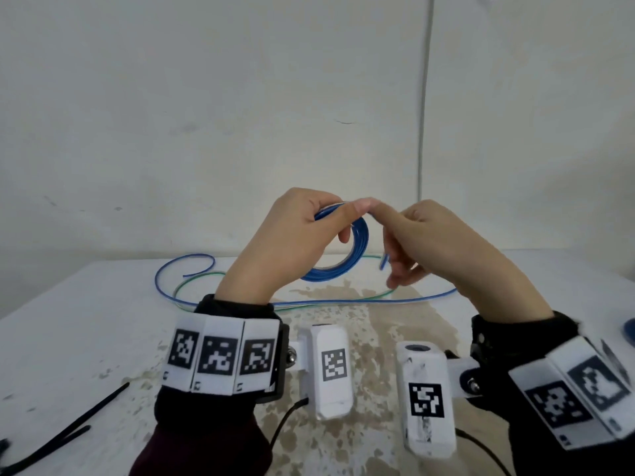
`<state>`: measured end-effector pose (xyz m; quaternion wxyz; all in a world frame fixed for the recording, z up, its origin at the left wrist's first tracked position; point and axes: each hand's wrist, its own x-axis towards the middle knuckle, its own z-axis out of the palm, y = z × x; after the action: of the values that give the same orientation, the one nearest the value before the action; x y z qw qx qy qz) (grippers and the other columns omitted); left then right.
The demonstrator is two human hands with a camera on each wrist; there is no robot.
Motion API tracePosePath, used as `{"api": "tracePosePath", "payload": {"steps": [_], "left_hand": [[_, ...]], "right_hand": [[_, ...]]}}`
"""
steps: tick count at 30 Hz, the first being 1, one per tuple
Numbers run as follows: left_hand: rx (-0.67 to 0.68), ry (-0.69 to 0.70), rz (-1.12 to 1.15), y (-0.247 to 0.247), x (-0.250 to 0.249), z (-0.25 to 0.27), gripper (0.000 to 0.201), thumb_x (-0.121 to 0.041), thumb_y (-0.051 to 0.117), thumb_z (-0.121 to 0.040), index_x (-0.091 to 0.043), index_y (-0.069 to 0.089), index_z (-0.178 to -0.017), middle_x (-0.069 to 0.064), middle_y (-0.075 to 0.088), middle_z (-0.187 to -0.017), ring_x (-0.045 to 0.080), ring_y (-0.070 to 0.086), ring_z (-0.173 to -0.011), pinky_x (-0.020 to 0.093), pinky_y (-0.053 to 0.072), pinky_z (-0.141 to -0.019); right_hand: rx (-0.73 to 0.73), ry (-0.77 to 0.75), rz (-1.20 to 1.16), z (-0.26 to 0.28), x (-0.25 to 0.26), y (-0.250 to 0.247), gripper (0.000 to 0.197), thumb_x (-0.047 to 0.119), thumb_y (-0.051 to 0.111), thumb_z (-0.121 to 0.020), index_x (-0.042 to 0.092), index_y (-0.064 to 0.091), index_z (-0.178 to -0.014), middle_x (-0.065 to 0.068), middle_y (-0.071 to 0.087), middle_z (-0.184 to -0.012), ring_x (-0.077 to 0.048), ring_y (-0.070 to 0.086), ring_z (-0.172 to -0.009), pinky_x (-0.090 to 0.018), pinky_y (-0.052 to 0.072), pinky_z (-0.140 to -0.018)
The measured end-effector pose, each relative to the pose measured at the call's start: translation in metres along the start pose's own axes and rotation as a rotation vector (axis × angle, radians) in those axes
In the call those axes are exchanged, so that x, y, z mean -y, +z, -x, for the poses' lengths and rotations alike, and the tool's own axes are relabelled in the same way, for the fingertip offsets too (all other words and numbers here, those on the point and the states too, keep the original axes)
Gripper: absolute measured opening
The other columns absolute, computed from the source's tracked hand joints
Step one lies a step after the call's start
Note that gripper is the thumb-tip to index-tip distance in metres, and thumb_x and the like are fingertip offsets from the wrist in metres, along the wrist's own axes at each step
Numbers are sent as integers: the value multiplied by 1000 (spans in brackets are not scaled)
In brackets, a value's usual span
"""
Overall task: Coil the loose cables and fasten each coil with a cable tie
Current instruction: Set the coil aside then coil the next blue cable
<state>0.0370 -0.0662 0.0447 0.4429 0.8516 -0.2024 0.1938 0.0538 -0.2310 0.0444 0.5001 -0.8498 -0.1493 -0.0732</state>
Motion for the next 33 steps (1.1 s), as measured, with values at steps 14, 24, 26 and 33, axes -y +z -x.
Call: {"api": "tracePosePath", "payload": {"steps": [14, 24, 26, 33], "left_hand": [[-76, 9, 336, -4, 3, 0, 42, -34, 53, -94, -7, 51, -62, -4, 25, -44, 12, 18, -39, 24, 18, -42], [-200, -187, 817, 13, 1, -9, 43, -43, 46, -96, -15, 44, -63, -8, 15, -45, 12, 11, -43, 19, 18, -41], [-197, -222, 867, 16, 2, -10, 45, -44, 46, -96, -16, 45, -60, -5, 11, -50, 16, 9, -49, 21, 17, -43], [-186, -265, 910, 15, 4, -12, 46, -45, 46, -95, -16, 45, -59, -8, 14, -44, 8, 13, -36, 19, 19, -40]], "right_hand": [[206, -250, -263, -7, -8, 8, 42, 33, 33, -102, 17, 71, -95, 3, 72, -91, -11, 64, -90, -36, 51, -89], [332, -220, -627, -8, -8, 6, 43, 27, 27, -104, 7, 65, -103, -7, 72, -82, -18, 68, -82, -32, 53, -88], [348, -206, -654, -8, -8, 4, 42, 27, 28, -104, 6, 65, -101, -9, 73, -83, -19, 70, -82, -36, 54, -89], [366, -198, -647, -8, -10, 4, 39, 25, 29, -104, 8, 64, -107, -9, 73, -84, -19, 70, -81, -38, 55, -85]]}}
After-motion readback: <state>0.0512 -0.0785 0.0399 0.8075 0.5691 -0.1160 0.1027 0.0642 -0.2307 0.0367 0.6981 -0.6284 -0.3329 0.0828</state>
